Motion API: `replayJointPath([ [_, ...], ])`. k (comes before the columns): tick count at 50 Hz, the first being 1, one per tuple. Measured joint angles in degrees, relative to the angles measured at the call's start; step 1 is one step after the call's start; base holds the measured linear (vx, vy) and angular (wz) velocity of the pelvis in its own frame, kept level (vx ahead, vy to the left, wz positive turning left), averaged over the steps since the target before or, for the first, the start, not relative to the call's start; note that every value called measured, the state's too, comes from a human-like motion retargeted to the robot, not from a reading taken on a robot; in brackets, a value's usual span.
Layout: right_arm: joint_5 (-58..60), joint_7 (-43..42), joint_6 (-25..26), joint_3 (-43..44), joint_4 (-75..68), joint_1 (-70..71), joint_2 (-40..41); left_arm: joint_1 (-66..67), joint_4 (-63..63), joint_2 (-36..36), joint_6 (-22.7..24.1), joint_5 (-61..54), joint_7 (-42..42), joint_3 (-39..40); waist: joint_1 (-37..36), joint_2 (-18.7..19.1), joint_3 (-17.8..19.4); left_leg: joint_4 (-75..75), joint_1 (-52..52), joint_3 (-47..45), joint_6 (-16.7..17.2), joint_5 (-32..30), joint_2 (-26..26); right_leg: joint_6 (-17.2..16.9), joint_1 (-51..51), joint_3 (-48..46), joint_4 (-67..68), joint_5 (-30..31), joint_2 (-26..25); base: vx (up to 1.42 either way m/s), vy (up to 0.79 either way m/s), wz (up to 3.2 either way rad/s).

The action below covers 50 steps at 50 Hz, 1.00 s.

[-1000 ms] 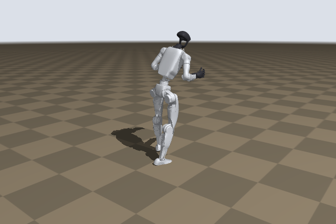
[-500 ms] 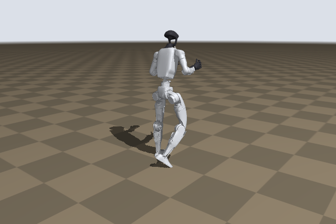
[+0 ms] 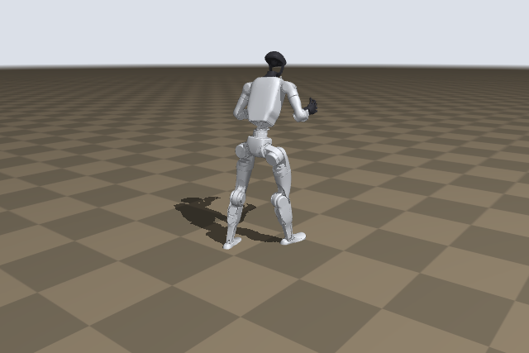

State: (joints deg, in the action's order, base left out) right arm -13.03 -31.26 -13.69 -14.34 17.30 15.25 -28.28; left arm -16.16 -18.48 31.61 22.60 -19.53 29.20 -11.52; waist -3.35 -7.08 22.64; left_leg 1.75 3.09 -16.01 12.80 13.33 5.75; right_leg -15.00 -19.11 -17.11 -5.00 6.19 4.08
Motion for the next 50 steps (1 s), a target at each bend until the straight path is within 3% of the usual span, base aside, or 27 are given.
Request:
replayJointPath([
  [8,0.3,0.34,-0.38,2.06,1.28,-2.07,-0.13,1.05,0.06,-2.34,-0.64,1.69,1.07,0.32,3.73,4.8,-0.95,2.88,0.61,2.97,-0.44,0.74,-0.12,0.0,2.58,-4.12,0.0,6.23,2.0,0.39,-0.15,0.41],
  [15,0.1,-1.19,-0.25,3.56,2.26,-5.59,-0.5,2.58,-1.75,-1.79,-2.5,-0.01,0.51,-1.69,5.13,6.83,-2.7,16.73,-4.26,2.94,-6.81,-1.57,0.6,0.0,4.6,-2.67,3.63,2.01,3.74,0.4,-0.16,0.11],
  [20,-0.03,-1.77,0.12,3.63,3.0,-6.99,-0.7,3.5,-3.36,0.92,-3.21,-0.78,-0.59,-3.56,4.79,6.43,-4.45,23.87,-8.92,0.35,-8.57,0.58,0.49,0.0,4.97,-0.89,5.04,-0.39,4.41,0.31,-0.15,-0.18],
  [26,1.01,-2.14,0.41,3.43,3.42,-6.25,-1.16,4.27,-3.59,1.23,-2.77,-3.07,-1.19,-3.69,4.59,6.09,-4.67,13.72,-8.92,-1.09,-8.16,-0.75,-2.7,0.0,6.27,1.66,6.16,-2.52,5.03,0.28,-0.06,-0.34],
  [35,1.31,-1.74,0.15,3.67,3.76,-8.71,-0.67,7.14,-3.72,-2.19,-1.8,-6.0,-1.65,-2.47,4.07,7.73,-4.18,-4.65,-7.64,5.58,-6.61,-7.22,-5.6,0.0,9.82,5.35,10.59,-7.52,5.04,0.3,0.07,-0.37],
  [50,0.8,0.3,0.1,2.63,4.05,-11.16,-0.76,14.08,-5.15,-5.17,-1.23,-6.8,-1.48,0.86,0.57,5.87,-6.55,-6.75,-13.47,1.11,-4.1,-9.63,-3.08,0.73,14.34,9.92,18.73,-13.62,5.3,0.31,0.09,-0.37],
])
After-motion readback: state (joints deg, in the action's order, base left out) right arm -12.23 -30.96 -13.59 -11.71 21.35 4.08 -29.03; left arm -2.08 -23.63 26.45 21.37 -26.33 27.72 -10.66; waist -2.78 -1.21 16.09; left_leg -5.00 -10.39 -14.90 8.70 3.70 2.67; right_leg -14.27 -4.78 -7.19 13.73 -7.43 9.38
